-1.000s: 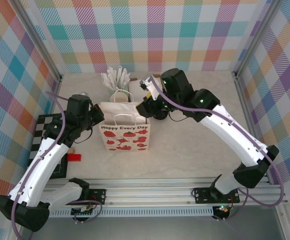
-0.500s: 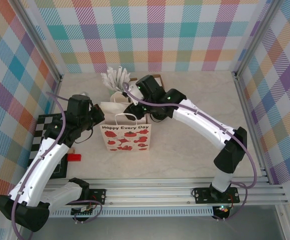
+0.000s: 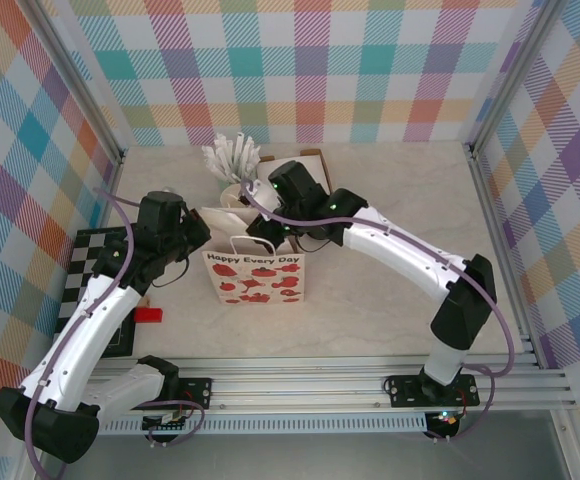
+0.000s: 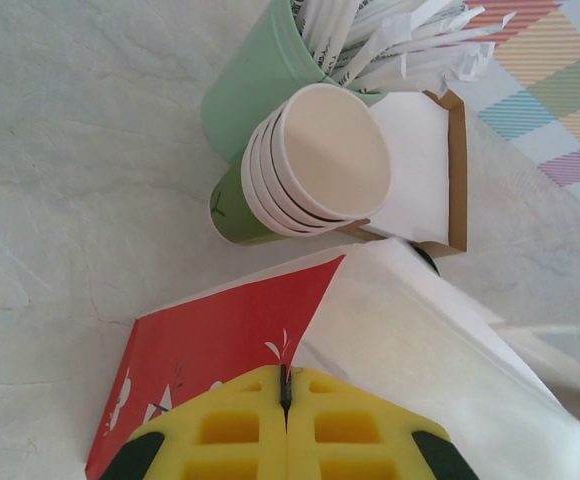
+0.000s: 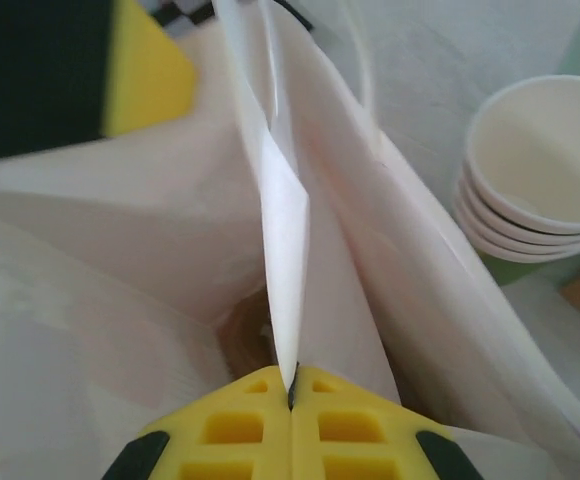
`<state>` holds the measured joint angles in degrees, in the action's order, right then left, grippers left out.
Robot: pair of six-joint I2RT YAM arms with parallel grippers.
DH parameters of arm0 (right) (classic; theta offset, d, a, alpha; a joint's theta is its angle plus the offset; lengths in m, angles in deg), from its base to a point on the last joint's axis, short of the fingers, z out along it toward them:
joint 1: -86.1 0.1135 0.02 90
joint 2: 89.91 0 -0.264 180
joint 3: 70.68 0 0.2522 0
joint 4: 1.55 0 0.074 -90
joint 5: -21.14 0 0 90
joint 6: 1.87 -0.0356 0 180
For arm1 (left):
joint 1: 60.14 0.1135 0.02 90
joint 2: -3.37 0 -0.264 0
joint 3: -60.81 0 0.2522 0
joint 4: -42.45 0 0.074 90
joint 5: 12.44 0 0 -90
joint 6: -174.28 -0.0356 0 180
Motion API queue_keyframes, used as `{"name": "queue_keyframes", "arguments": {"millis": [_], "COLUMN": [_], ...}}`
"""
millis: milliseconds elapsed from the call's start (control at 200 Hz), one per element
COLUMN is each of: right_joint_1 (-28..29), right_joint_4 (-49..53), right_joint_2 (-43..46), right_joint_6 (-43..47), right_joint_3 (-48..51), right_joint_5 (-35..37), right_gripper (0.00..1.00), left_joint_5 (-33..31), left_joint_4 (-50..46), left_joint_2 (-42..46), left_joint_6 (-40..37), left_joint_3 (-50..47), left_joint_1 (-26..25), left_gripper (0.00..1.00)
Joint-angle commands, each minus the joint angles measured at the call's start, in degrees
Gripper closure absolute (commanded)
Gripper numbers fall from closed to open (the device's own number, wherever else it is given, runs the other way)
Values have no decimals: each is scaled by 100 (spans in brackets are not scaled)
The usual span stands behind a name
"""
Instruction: Pack the takeout coffee
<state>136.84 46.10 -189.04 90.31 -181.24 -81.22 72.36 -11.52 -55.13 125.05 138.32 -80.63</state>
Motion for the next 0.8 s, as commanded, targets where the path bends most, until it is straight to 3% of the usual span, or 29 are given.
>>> {"name": "queue_keyframes", "arguments": {"millis": [0, 125, 345, 475, 640, 795], "right_joint_1": [41, 44, 84, 104, 120, 107], "right_joint_4": [-139, -89, 311, 599, 832, 947], "right_joint_2": [257, 191, -66, -348, -534, -114], "right_joint_6": [-652, -1578, -2383, -2092, -1749, -1063], "right_joint_3": [-261, -181, 227, -48, -281, -335], "right_joint_5": [-962, -775, 386, 790, 579, 312], "right_gripper": [100, 100, 99, 95, 91, 71], "left_joint_5": [-116, -105, -79, -58, 15, 19], "left_joint_4": [245, 344, 353, 420, 466, 457], "left_joint_2": [134, 199, 196, 207, 103, 32], "left_joint_6": [254, 317, 326, 382, 389, 426], "left_joint_3": [-153, -220, -240, -326, -336, -326], "left_joint_1": [13, 10, -3, -16, -43, -91], "left_gripper": [100, 100, 100, 100, 100, 100]}}
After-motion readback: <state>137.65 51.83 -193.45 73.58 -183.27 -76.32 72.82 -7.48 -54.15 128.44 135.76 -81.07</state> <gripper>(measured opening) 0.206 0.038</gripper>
